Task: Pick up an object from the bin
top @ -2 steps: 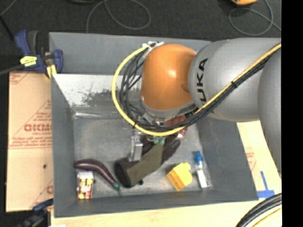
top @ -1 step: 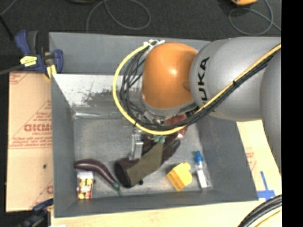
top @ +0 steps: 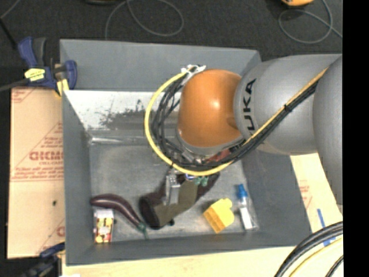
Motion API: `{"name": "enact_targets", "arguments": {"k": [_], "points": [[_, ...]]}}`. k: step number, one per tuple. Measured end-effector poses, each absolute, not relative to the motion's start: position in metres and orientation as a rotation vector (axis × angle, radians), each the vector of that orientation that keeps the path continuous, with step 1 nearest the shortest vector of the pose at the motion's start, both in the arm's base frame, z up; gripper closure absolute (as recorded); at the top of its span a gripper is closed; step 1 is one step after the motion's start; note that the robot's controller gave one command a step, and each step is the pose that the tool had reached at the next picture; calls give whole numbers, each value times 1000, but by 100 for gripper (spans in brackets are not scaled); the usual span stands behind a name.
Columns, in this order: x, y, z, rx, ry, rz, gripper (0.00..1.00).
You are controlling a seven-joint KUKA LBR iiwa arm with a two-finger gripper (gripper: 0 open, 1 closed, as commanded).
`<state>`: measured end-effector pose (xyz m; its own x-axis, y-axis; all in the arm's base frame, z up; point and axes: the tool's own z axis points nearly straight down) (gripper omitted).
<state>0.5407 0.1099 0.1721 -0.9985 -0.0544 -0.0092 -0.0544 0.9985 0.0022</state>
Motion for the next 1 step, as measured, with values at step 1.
{"name": "enact_targets", "arguments": {"k": [1], "points": [[532, 81, 127, -268, 3125, 1, 0]]}}
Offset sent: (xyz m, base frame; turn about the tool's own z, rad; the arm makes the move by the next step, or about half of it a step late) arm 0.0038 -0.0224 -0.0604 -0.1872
